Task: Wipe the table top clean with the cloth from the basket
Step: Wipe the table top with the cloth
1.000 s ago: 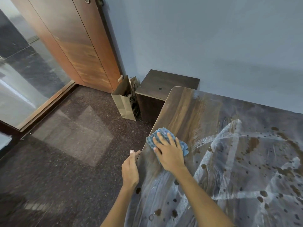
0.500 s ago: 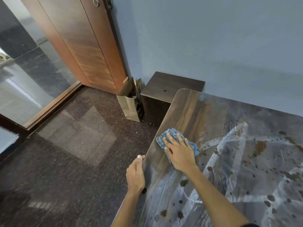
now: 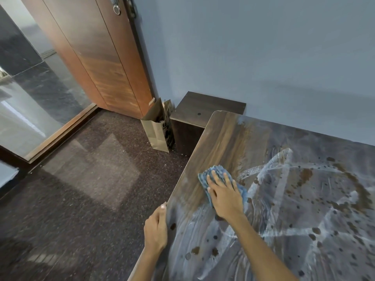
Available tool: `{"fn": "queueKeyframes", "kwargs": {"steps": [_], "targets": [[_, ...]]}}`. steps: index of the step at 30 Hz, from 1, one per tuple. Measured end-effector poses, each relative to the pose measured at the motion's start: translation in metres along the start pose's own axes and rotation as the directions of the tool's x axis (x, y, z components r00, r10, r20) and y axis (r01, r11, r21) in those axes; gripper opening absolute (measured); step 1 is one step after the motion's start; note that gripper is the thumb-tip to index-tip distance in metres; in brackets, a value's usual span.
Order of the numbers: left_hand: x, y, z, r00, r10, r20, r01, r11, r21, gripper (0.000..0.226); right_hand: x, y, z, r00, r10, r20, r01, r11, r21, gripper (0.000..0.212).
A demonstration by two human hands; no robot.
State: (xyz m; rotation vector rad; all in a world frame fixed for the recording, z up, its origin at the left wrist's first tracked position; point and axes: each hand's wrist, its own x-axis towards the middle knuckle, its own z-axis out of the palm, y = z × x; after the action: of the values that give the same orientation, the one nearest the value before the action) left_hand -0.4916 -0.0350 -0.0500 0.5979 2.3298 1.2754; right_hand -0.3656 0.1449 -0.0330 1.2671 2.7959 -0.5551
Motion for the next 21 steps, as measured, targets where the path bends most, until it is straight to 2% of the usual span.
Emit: {"fn": "queueKeyframes", "kwargs": {"steps": [2,6,9,12,15,17,19,21], "targets": [[-0.005,-0.001,-0.002,1.000,-0.016,-0.001,0.016,1.000,0.018,0.056,0.007,-0.027,0.001,1.000,-0.003,0.012,0.003,0.999,0.033,0.047],[-0.012,-0.001,-0.004,0.997,-0.081,-0.003,0.081,0.996,0.040,0.050,-0.039,-0.069,0.035,0.952,-0.296,0.072,0.293,0.955,0.055,0.046],[-0.019,0.002,-0.008,0.992,-0.125,0.002,0.125,0.991,0.053,0.057,-0.064,-0.062,0.039,0.933,-0.349,0.086,0.345,0.937,0.053,0.046],[-0.028,0.004,-0.014,0.993,-0.119,0.012,0.119,0.992,0.034,0.063,-0.060,-0.039,0.029,0.960,-0.277,0.051,0.277,0.961,0.006,0.043],[-0.033,0.004,-0.018,0.992,-0.119,0.030,0.118,0.992,0.033,0.065,-0.045,-0.025,0.017,0.995,-0.074,0.063,0.072,0.997,0.032,0.046],[-0.032,0.004,-0.020,0.988,-0.146,0.050,0.145,0.989,0.015,0.066,-0.036,-0.033,0.012,0.997,-0.004,0.075,0.001,0.999,0.042,0.047],[-0.028,0.004,-0.021,0.981,-0.180,0.067,0.182,0.983,-0.012,0.069,-0.026,-0.053,0.012,0.998,0.002,0.068,-0.005,0.999,0.049,0.048],[-0.022,0.004,-0.022,0.977,-0.197,0.080,0.199,0.980,-0.027,0.068,-0.024,-0.076,0.017,0.995,-0.062,0.079,0.058,0.997,0.041,0.049]]}}
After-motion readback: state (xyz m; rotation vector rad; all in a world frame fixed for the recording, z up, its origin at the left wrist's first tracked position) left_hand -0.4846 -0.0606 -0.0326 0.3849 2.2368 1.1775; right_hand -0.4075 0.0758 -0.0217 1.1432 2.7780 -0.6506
